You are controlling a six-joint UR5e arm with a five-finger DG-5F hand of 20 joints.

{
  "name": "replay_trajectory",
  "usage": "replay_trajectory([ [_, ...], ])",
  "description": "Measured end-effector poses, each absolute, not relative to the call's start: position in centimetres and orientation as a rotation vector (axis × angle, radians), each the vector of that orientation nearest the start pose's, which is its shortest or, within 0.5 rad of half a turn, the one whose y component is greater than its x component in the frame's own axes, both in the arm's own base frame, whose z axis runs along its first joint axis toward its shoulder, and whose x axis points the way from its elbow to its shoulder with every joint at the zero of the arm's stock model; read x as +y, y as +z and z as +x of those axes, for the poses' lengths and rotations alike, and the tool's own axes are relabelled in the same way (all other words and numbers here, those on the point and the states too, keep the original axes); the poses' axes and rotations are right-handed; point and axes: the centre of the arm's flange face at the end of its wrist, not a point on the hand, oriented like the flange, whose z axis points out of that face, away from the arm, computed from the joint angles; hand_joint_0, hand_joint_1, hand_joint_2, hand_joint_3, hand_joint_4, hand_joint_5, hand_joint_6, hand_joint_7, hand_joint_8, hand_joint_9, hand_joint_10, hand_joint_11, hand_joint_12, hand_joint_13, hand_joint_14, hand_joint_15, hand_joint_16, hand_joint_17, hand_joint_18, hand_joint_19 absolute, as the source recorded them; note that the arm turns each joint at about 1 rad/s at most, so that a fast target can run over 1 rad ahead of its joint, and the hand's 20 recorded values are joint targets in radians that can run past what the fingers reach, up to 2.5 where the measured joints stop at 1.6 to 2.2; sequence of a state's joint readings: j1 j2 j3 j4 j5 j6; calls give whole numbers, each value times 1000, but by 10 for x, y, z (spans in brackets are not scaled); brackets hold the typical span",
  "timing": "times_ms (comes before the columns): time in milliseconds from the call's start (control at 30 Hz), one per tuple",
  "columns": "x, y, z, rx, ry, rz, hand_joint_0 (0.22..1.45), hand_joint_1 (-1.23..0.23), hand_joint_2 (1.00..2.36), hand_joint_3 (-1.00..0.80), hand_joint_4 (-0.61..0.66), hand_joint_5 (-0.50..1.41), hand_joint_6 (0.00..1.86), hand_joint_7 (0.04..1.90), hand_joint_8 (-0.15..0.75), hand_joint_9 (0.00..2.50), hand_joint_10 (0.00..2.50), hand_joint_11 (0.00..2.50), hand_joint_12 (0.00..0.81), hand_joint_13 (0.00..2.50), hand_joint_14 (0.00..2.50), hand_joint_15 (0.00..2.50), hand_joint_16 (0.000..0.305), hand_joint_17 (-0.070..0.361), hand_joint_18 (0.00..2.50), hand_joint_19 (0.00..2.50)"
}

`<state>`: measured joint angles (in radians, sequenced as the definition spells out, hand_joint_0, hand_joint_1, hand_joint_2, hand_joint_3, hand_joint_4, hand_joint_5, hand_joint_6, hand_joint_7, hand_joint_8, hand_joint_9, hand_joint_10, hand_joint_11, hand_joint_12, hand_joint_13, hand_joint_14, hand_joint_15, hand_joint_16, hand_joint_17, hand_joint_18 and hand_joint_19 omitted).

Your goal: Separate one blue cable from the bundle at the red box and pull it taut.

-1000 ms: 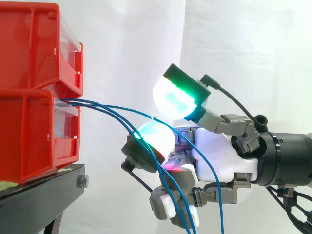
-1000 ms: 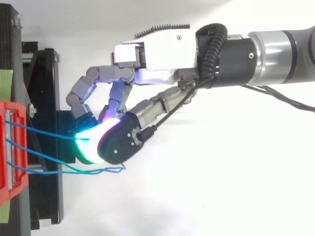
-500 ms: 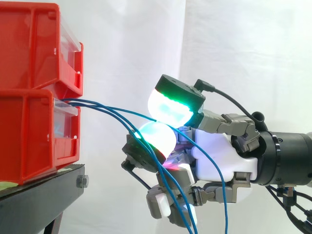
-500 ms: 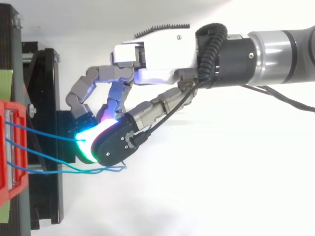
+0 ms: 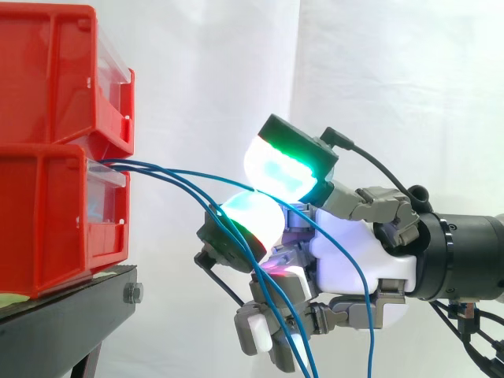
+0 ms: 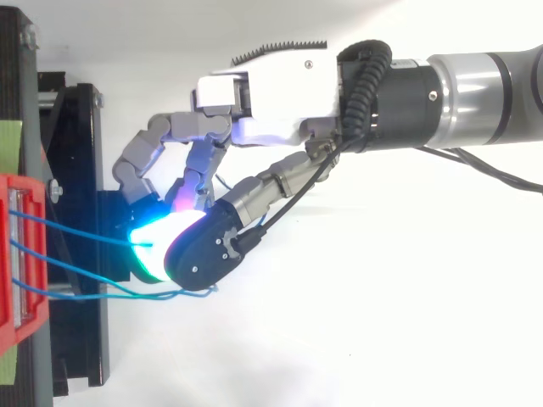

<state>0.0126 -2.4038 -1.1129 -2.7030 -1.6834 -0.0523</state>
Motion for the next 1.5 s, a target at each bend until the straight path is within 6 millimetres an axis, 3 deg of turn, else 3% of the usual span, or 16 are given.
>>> replay_trajectory([
  [367, -115, 212, 786, 1277, 1299, 1052, 756, -762, 1002, -481, -182, -197, 913, 1139, 266, 1259, 15, 1434, 271, 1002, 27, 782, 29, 66, 872, 672],
  [567, -117, 212, 784, 1283, 1324, 1055, 758, -764, 1002, -466, -167, -196, 915, 1132, 265, 1258, 12, 1488, 273, 1084, 28, 986, 30, 67, 902, 707],
  [767, -119, 212, 784, 1279, 1353, 1063, 753, -769, 1003, -457, -153, -194, 915, 1117, 281, 1143, 16, 1343, 277, 1102, 25, 1047, 30, 68, 896, 750],
  [1000, -119, 213, 784, 1270, 1373, 1074, 616, -686, 1000, -500, 14, -176, 881, 1040, 303, 1104, 18, 1300, 316, 1090, 28, 1051, 36, 81, 892, 811],
  [1333, -118, 212, 784, 1269, 1378, 1078, 526, -620, 1000, -500, 72, -161, 797, 989, 323, 1088, 20, 1245, 352, 1066, 27, 1000, 42, 95, 894, 807],
  [1500, -119, 212, 784, 1270, 1377, 1079, 508, -608, 1000, -500, 83, -141, 718, 1047, 330, 1081, 20, 1219, 357, 1050, 27, 1000, 45, 100, 896, 817],
])
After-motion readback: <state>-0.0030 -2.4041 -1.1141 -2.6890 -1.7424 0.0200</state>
